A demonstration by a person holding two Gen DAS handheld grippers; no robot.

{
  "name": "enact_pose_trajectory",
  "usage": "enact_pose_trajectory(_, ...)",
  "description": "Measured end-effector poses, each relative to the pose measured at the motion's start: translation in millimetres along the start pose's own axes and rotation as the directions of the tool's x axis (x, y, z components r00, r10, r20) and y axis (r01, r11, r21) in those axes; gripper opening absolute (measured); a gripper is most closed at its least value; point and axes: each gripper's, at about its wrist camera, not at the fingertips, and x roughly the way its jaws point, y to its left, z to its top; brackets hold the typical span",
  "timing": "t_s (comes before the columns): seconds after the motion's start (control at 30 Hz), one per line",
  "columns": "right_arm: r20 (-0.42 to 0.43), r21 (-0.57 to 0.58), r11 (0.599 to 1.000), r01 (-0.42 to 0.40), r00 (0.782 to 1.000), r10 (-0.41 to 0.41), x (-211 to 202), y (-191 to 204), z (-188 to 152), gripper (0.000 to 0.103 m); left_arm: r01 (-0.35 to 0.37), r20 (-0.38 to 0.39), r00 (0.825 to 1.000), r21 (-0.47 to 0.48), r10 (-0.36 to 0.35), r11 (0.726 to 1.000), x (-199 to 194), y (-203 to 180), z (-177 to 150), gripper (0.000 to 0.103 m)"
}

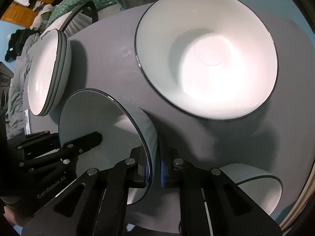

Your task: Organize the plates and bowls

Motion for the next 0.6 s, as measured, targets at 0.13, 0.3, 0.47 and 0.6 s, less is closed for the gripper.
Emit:
enact_pose_trajectory(0.13,0.001,-0.006,1.000,0.001,1.000,-0.001,-3.2,5.5,-5.2,0.009,0.007,0.003,1.000,-0.016,-0.007,1.000,2.8,2.7,-3.4,0.012)
enact_pose_trajectory(0.3,0.012,0.012,1.000,-0.003,1.000,0.003,-11.5,8.2,-2.3,0.009,0.026,0.015,1.000,-0.021,-0.025,0.999,-4.5,-0.8,1.9,0.012)
enact_pose_trajectory(0.47,0.041,0.035,0.999,0.005,0.999,-0.007,-27.9,9.2,-2.3,0.009,0.049,0.043,0.998,-0.017,-0.048,0.999,-19.1,-4.0,2.0,0.012)
enact_pose_trajectory(0.6,0.056,0.040,0.999,0.015,0.998,-0.017,-43.3,5.6,-8.0,0.009,0.065,0.048,0.997,-0.003,-0.064,0.998,-40.2,17.3,2.6,0.012)
